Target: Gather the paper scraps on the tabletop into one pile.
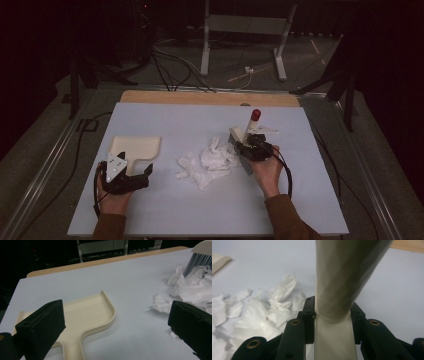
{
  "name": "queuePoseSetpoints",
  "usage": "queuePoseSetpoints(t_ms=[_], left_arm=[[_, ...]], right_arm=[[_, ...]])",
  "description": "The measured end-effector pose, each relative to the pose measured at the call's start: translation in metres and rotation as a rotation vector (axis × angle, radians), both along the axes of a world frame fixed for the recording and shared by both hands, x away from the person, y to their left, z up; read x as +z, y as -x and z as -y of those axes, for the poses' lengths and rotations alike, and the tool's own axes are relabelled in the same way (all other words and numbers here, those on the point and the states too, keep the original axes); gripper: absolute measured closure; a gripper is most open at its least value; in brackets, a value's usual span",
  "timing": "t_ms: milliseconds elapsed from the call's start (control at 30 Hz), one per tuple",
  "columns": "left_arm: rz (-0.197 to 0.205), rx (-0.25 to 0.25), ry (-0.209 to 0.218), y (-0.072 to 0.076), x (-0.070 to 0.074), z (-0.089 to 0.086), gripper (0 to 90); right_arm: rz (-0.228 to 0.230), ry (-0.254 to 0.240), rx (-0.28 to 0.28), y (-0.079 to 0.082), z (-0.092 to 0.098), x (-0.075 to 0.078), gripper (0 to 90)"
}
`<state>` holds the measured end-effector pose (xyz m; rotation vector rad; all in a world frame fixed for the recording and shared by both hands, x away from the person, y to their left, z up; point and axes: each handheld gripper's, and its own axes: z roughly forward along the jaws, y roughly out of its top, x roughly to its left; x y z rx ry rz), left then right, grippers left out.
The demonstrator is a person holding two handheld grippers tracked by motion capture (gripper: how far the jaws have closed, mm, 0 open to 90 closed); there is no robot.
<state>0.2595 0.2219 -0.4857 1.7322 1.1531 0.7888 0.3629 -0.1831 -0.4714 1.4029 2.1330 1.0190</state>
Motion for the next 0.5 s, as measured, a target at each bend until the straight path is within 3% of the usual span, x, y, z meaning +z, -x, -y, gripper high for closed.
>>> queuePoseSetpoints(t_ms=[500], left_arm=[[-0.002,-0.006,-0.006,0.000,0.000,0.001,1.9]], right_arm=[[-0.008,-0.026,0.065,0.004,-0.033,-0.001,67.0]])
